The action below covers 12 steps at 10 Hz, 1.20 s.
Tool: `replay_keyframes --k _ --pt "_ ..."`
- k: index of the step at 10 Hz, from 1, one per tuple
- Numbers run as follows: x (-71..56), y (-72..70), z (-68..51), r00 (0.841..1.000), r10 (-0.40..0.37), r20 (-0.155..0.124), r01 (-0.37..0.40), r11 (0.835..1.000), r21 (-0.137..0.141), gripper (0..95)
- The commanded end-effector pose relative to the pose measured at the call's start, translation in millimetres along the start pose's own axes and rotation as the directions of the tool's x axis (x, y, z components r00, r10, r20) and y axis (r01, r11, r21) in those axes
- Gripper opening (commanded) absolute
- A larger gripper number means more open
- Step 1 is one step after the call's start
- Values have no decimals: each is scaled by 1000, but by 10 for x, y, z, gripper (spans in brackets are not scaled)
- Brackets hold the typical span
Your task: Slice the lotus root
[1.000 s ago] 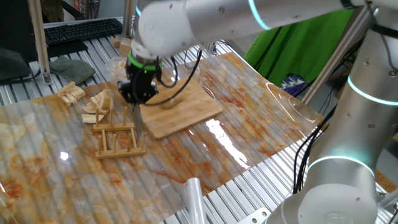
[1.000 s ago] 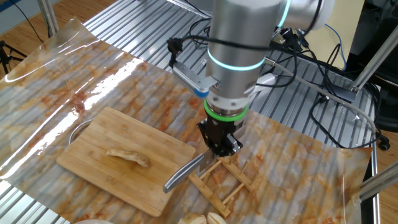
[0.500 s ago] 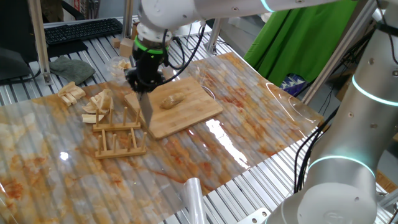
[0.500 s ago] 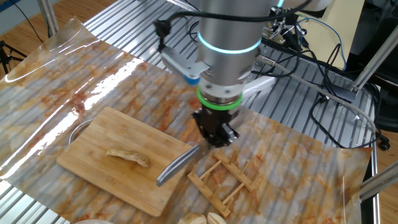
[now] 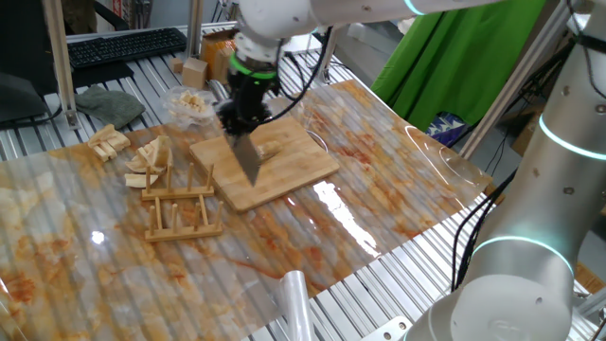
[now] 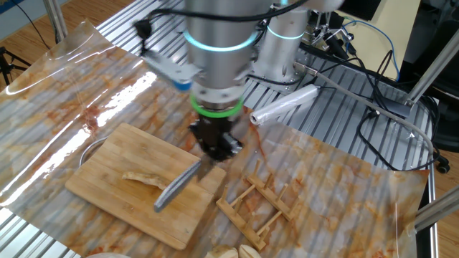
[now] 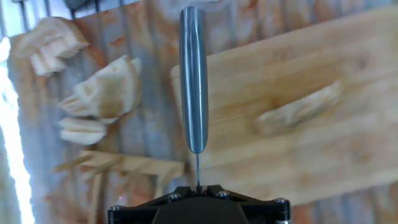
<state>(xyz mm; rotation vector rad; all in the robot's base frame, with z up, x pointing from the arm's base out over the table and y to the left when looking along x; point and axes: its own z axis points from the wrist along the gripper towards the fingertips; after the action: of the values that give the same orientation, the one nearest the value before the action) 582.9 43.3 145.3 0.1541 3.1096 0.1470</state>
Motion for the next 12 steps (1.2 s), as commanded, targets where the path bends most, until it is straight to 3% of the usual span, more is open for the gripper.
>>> replay_keyframes --k 1,2,4,12 --pt "-158 -284 31 998 -58 0 58 998 6 0" --pt "-258 -446 34 995 -95 0 95 995 7 0" --pt "-398 -641 42 991 -137 0 137 991 8 0" --pt "-843 -1258 34 973 -231 -4 231 973 12 0"
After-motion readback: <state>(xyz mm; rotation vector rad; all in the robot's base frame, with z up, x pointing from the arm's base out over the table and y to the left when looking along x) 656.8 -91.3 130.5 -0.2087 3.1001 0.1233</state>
